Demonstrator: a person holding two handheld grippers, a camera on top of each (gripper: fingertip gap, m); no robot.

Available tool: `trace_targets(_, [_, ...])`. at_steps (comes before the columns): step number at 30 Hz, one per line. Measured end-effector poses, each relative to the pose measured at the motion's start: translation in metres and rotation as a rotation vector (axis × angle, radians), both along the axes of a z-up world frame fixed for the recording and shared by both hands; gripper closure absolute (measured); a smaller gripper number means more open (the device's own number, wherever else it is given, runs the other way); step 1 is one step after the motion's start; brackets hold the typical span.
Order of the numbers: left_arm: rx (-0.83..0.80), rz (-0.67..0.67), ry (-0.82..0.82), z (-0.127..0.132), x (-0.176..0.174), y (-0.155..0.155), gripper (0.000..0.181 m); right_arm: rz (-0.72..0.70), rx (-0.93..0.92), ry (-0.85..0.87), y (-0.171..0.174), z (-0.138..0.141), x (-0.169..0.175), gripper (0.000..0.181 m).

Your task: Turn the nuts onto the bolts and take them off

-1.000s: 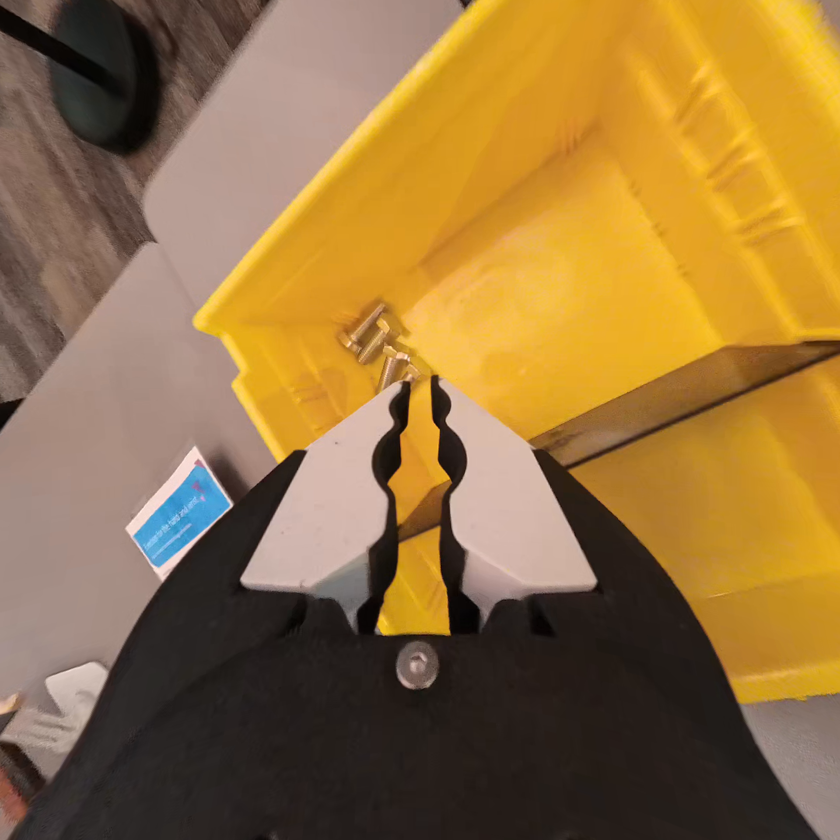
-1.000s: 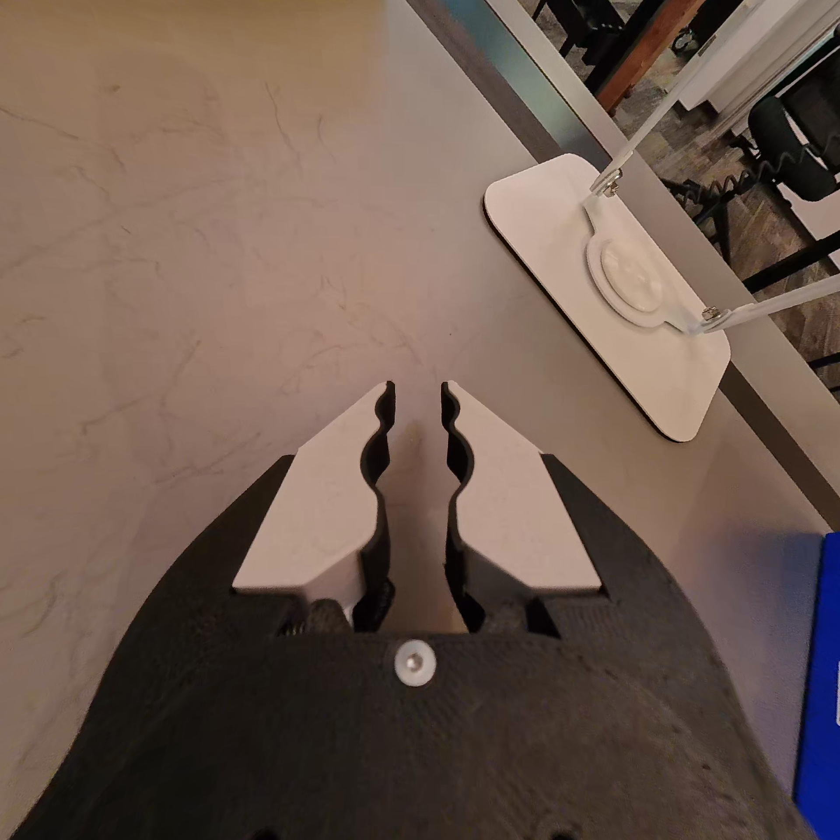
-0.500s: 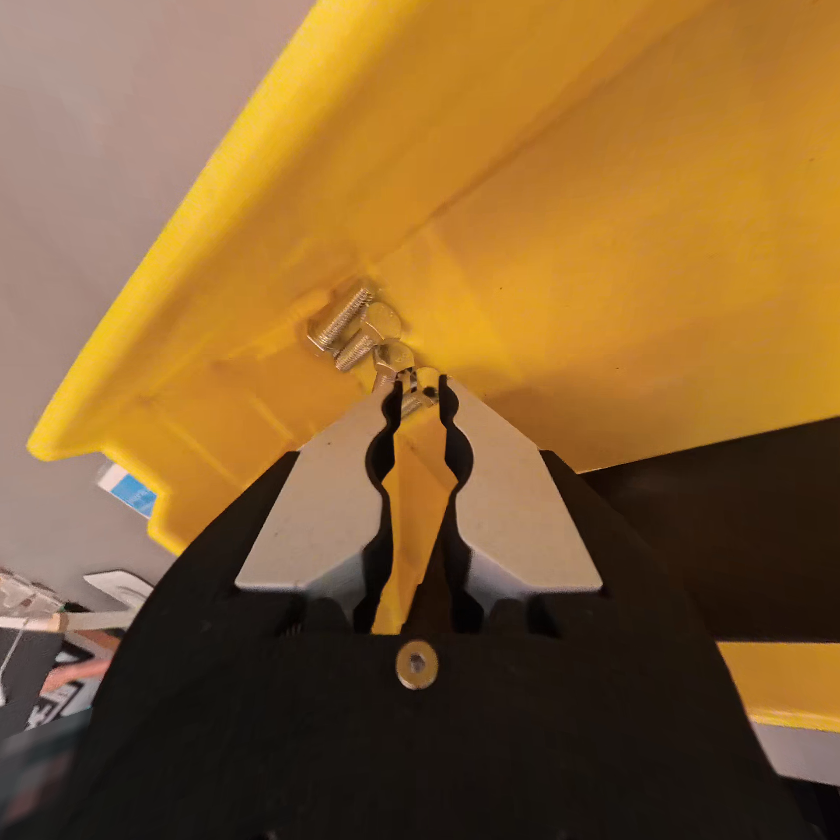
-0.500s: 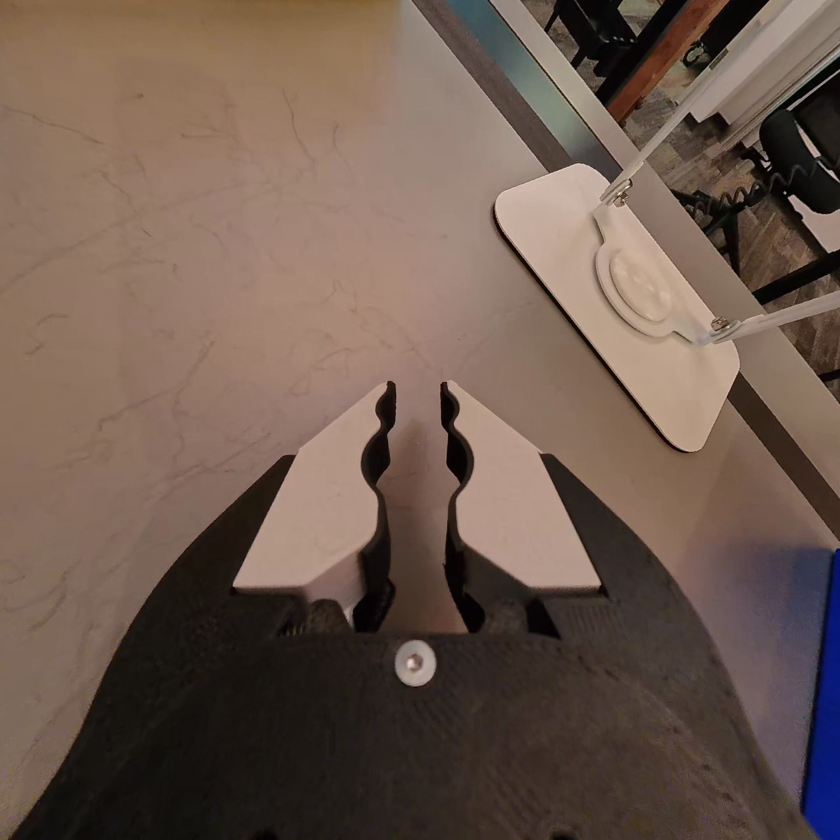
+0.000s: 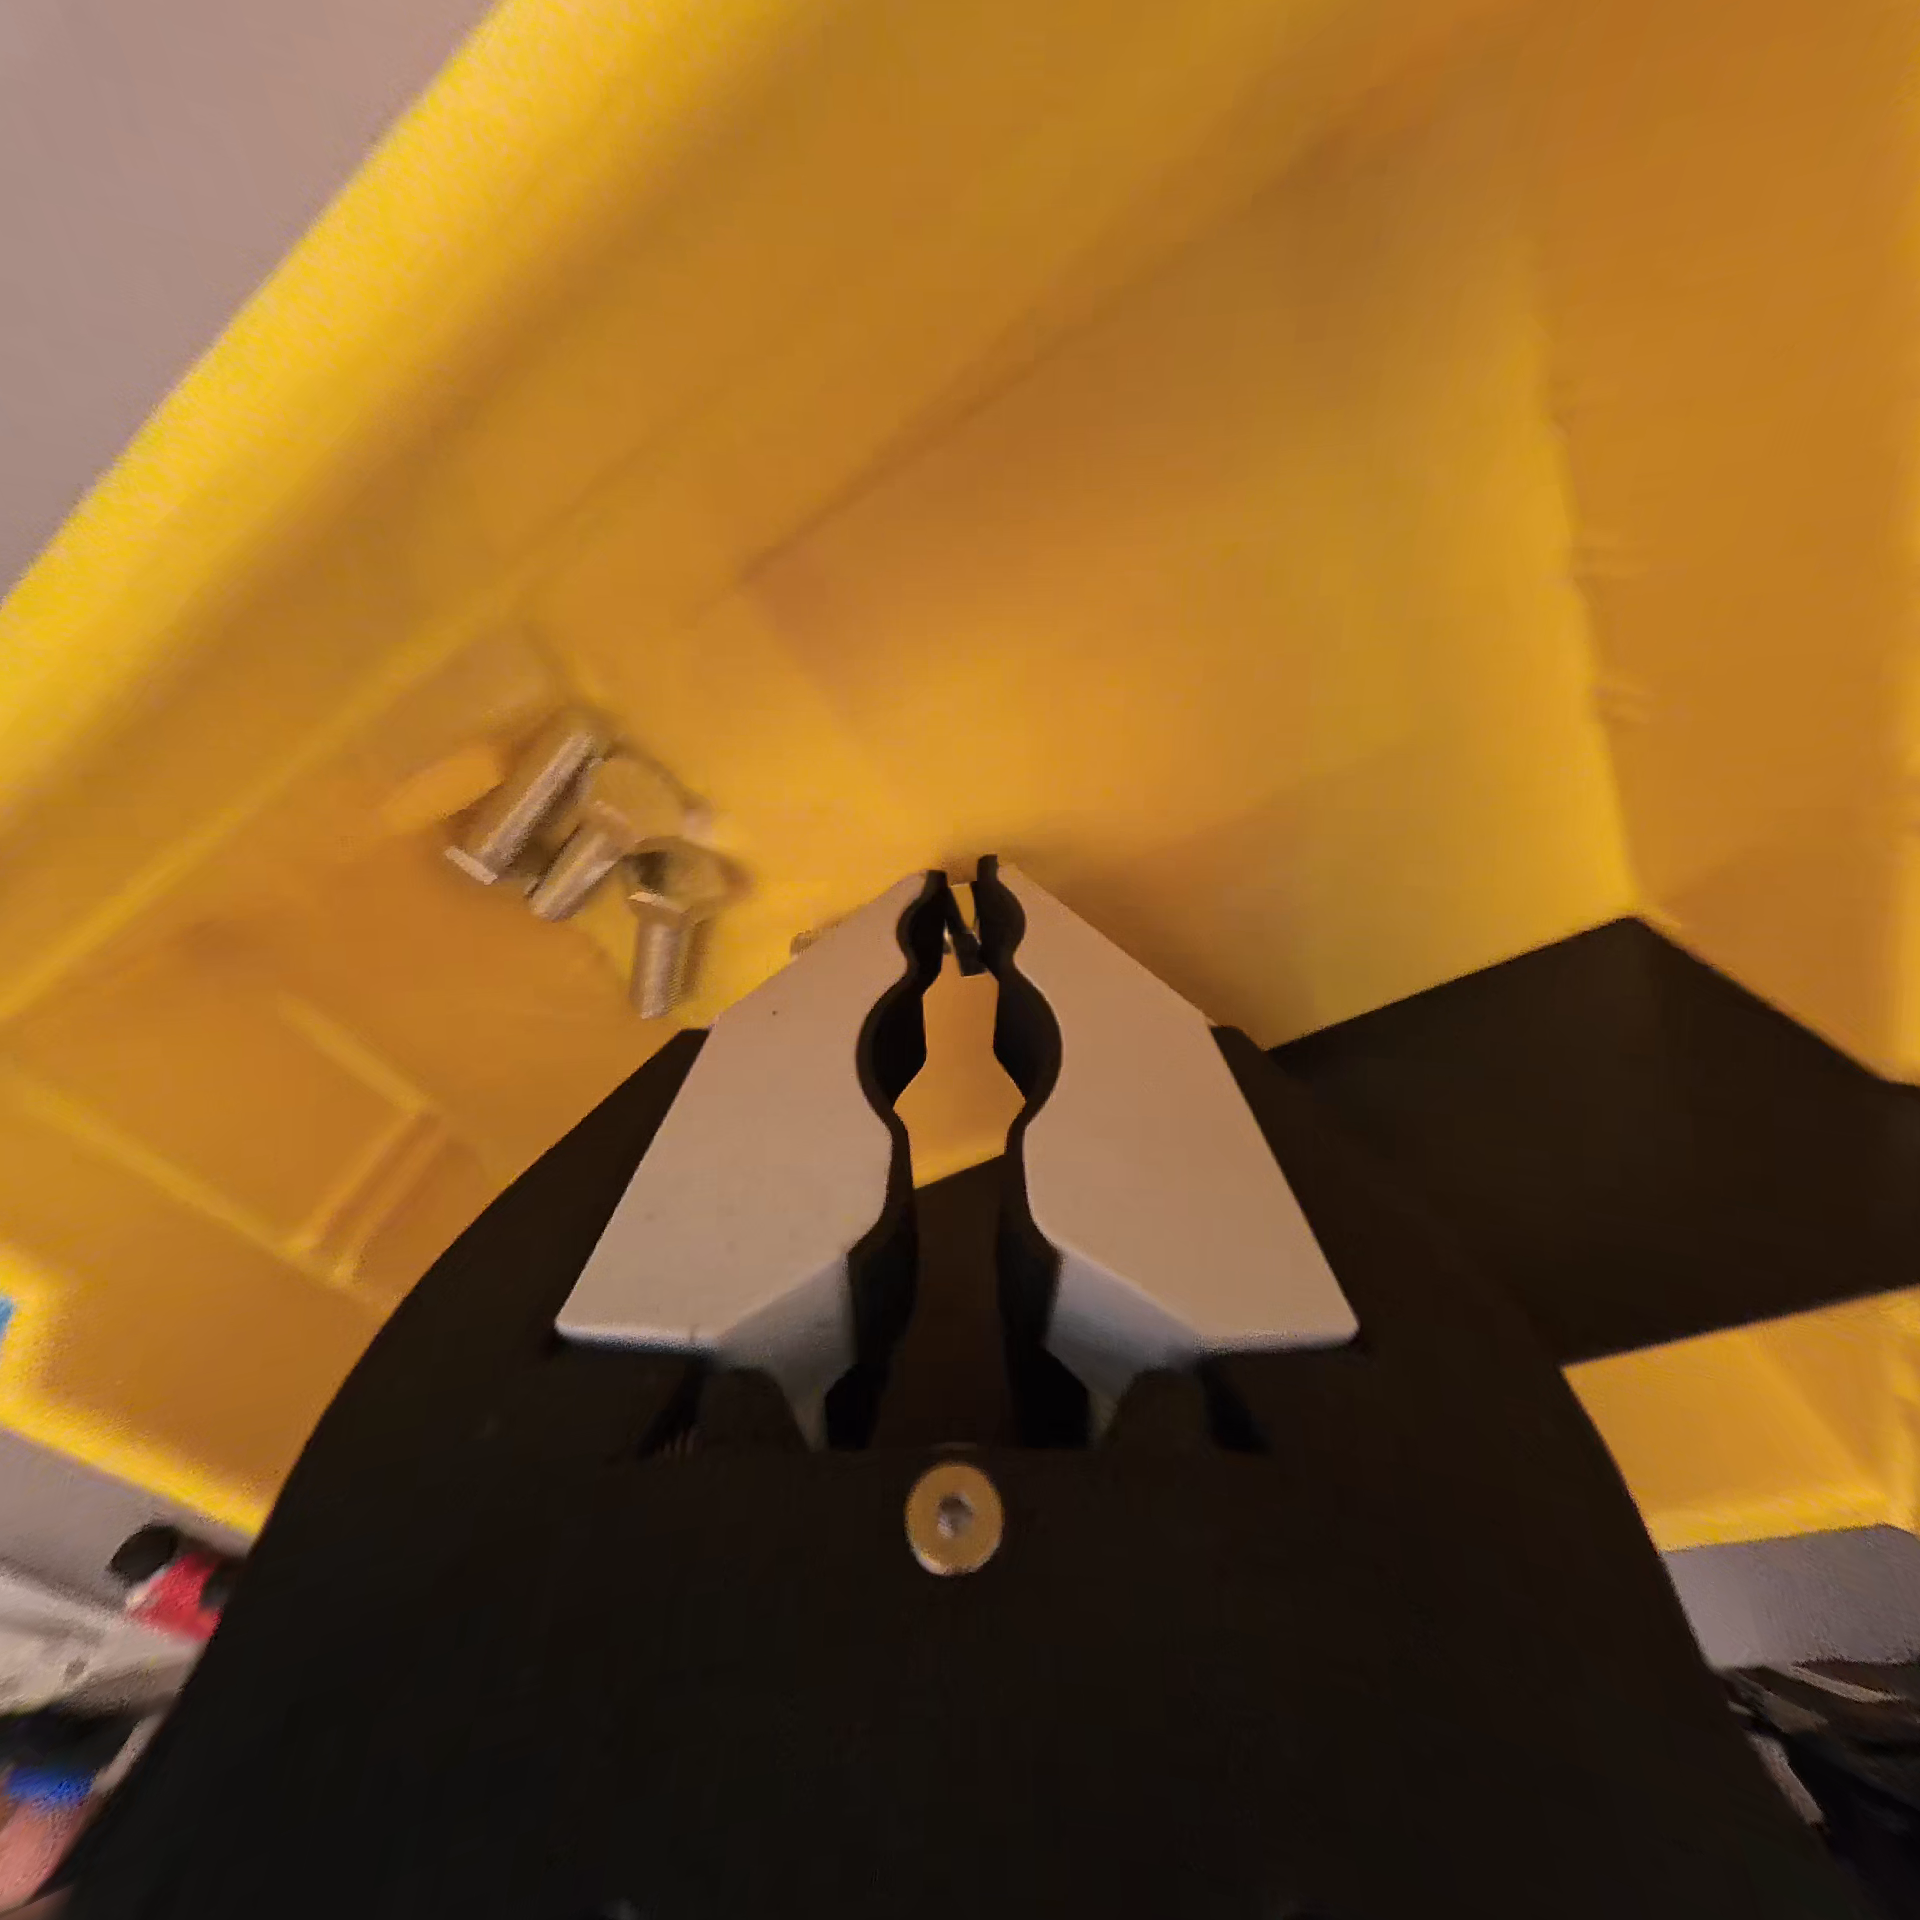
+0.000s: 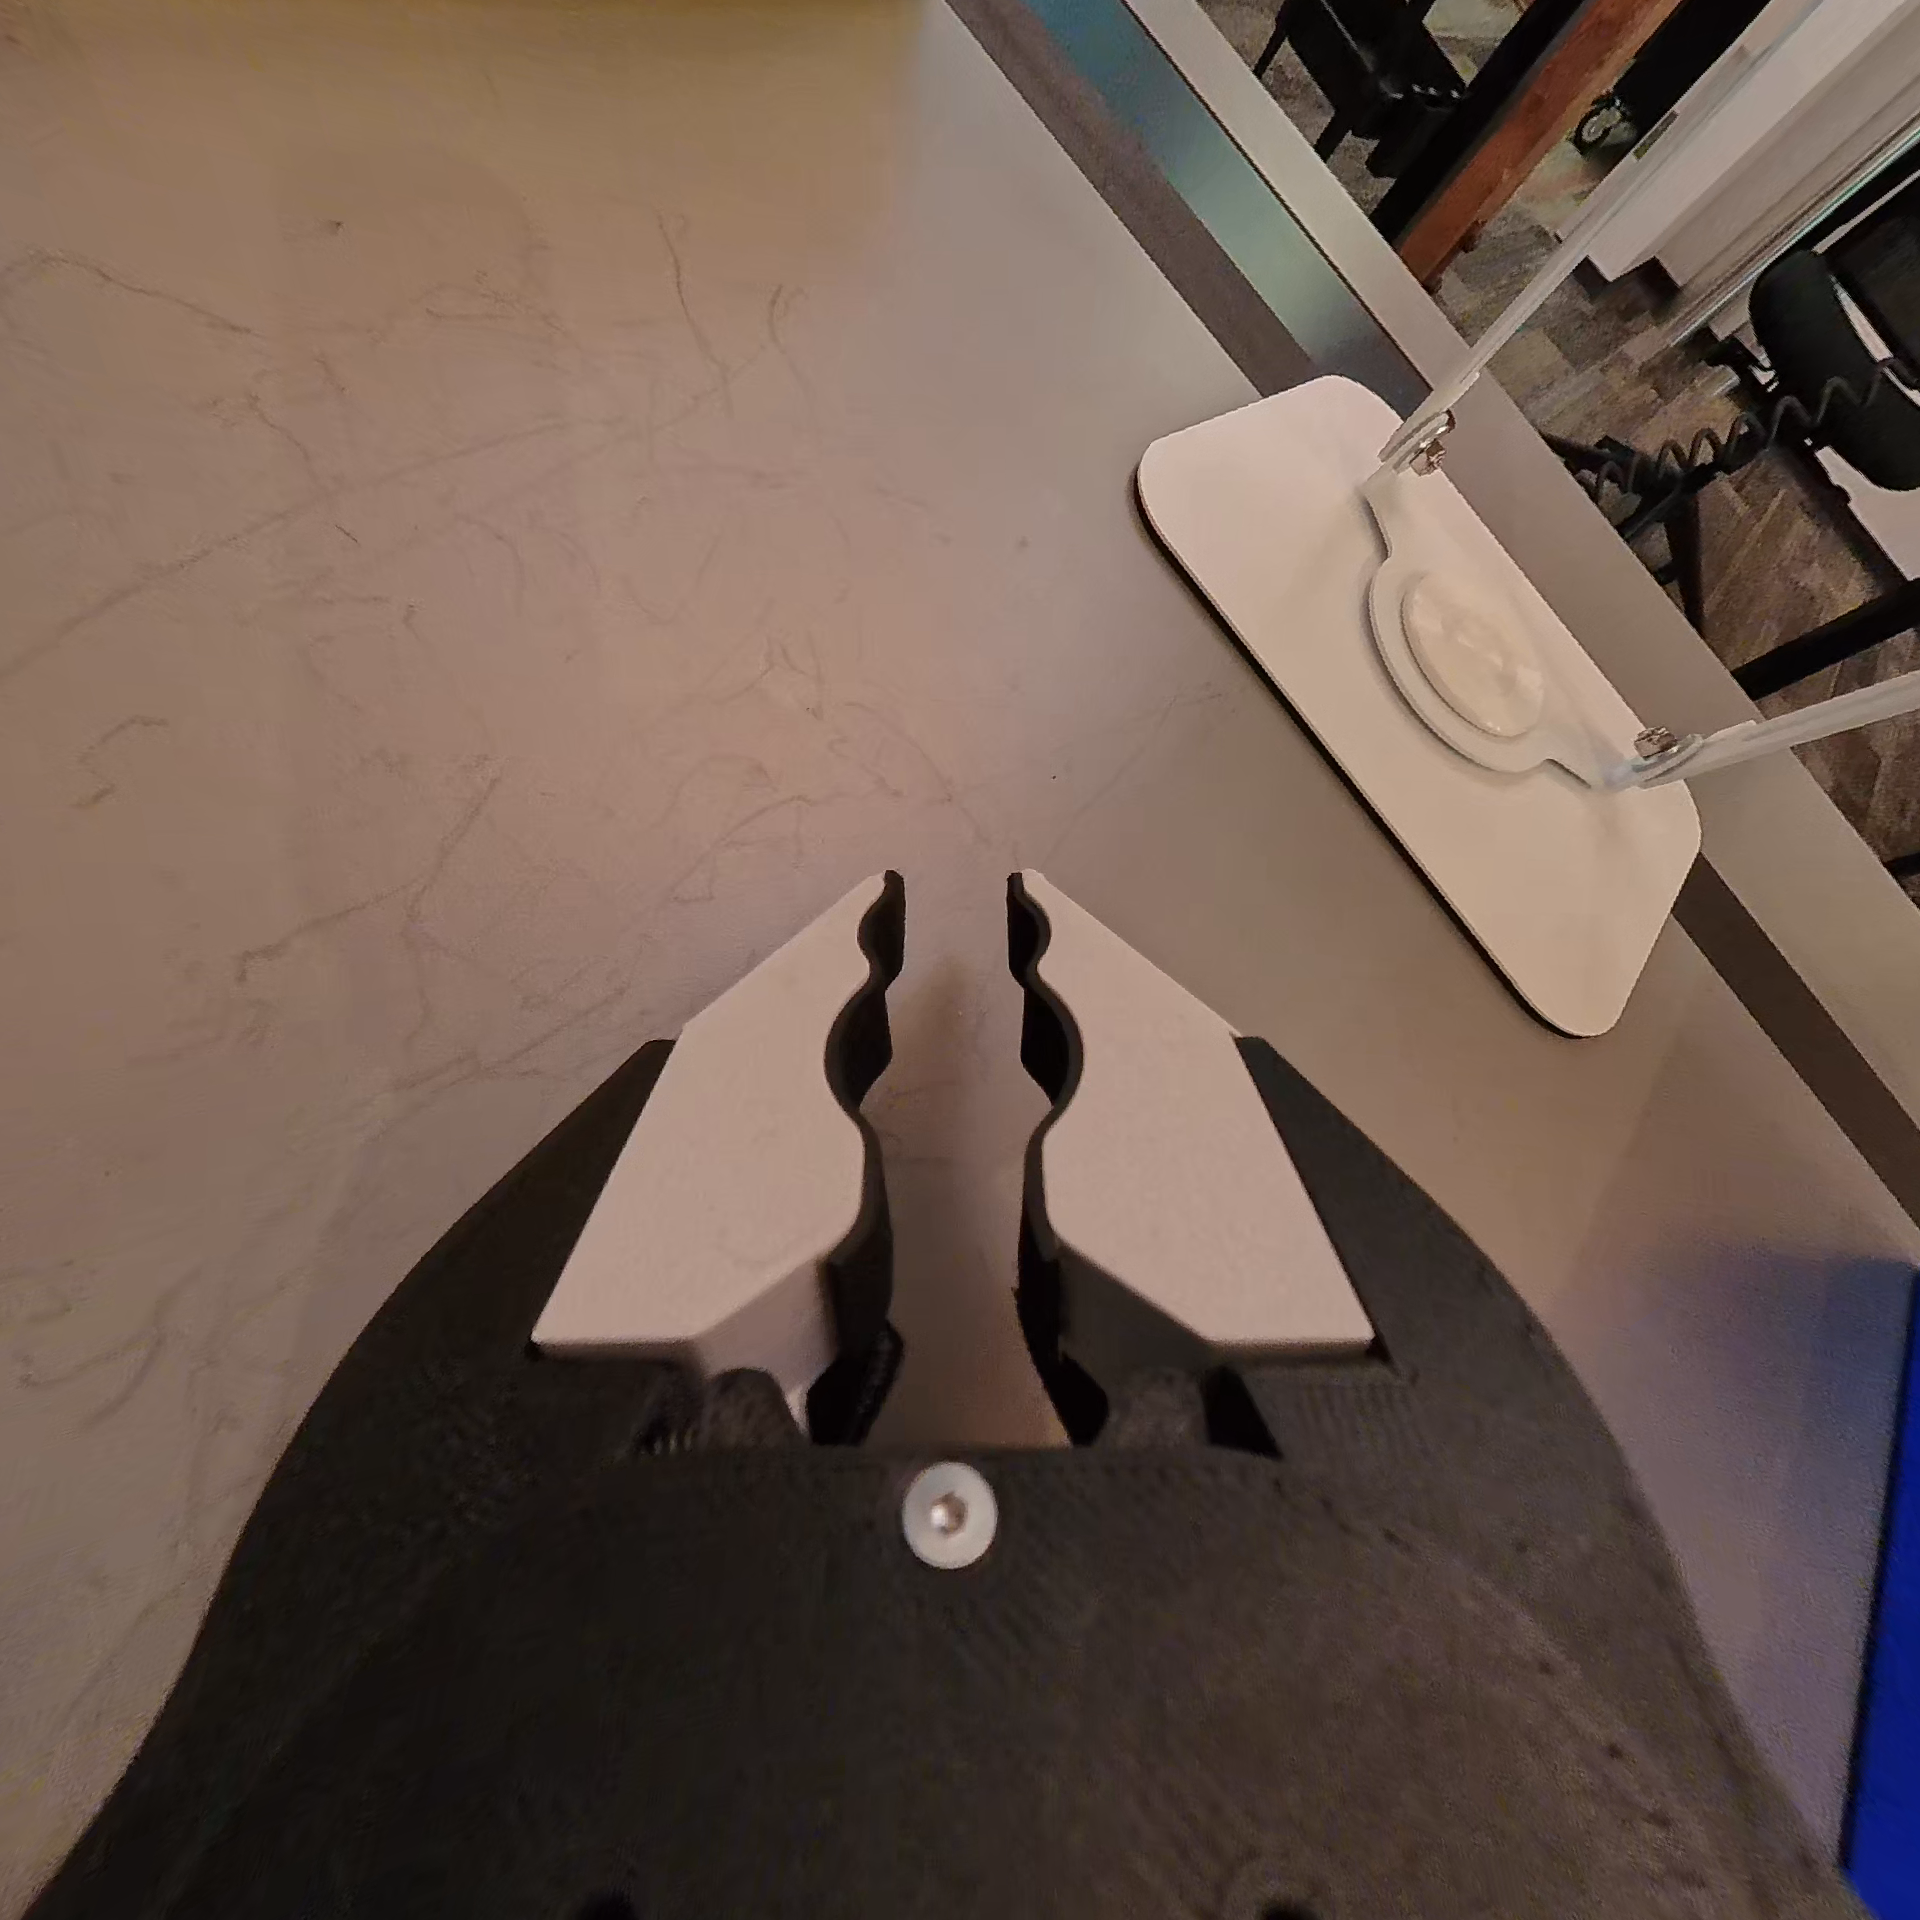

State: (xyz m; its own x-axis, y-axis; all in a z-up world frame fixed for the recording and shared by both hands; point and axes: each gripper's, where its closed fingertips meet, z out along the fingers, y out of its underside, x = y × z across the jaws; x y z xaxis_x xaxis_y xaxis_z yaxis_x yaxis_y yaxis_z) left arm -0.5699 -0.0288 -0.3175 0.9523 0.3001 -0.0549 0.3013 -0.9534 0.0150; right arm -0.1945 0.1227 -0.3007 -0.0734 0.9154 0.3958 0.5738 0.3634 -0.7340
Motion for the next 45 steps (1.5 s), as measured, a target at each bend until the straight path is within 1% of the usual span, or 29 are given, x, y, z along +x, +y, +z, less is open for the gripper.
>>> trace_targets(3, [0.075,-0.048,0.001,0.005,0.012,0.018,0.176,0.001,0.001,-0.001,0.000,0.000,0.000,0.163])
trace_targets(6, [0.094,-0.092,0.040,0.008,0.016,0.029,0.176,0.002,0.002,-0.002,0.000,0.000,0.000,0.163])
trace_targets(11, [0.184,-0.108,0.074,0.020,0.018,0.045,0.177,0.002,0.002,-0.003,0.000,-0.001,0.000,0.163])
trace_targets(17, [0.296,-0.160,0.139,0.056,0.030,0.061,0.177,0.005,0.002,-0.005,0.000,-0.001,-0.001,0.163])
trace_targets(20, [0.354,-0.180,0.161,0.083,0.043,0.066,0.177,0.005,0.002,-0.004,0.000,-0.001,0.000,0.163])
trace_targets(22, [0.409,-0.213,0.173,0.106,0.059,0.072,0.177,0.005,0.000,-0.002,0.000,0.000,0.000,0.163])
trace_targets(25, [0.478,-0.290,0.201,0.139,0.097,0.078,0.177,0.003,-0.009,0.003,0.000,0.001,0.000,0.162])
trace_targets(27, [0.520,-0.352,0.216,0.156,0.130,0.082,0.177,-0.002,-0.021,0.011,0.001,0.002,0.000,0.162])
trace_targets(29, [0.575,-0.411,0.184,0.164,0.175,0.087,0.177,-0.011,-0.040,0.025,0.003,0.005,0.000,0.162])
trace_targets(31, [0.612,-0.476,0.148,0.162,0.221,0.089,0.177,-0.019,-0.066,0.037,0.005,0.007,0.000,0.161])
trace_targets(33, [0.620,-0.532,0.102,0.148,0.265,0.087,0.177,-0.020,-0.085,0.049,0.005,0.009,0.000,0.161])
trace_targets(38, [0.607,-0.651,-0.057,0.090,0.369,0.077,0.177,-0.009,-0.109,0.062,0.004,0.012,0.000,0.160])
trace_targets(41, [0.543,-0.726,-0.058,0.054,0.405,0.068,0.177,-0.004,-0.118,0.068,0.003,0.013,0.001,0.160])
trace_targets(42, [0.537,-0.745,-0.061,0.047,0.414,0.065,0.177,-0.002,-0.118,0.067,0.003,0.013,0.001,0.160])
trace_targets(44, [0.546,-0.737,-0.137,0.037,0.433,0.061,0.177,0.003,-0.110,0.063,0.002,0.012,0.001,0.160])
trace_targets(45, [0.542,-0.737,-0.132,0.031,0.436,0.059,0.177,0.005,-0.103,0.059,0.001,0.011,0.001,0.160])
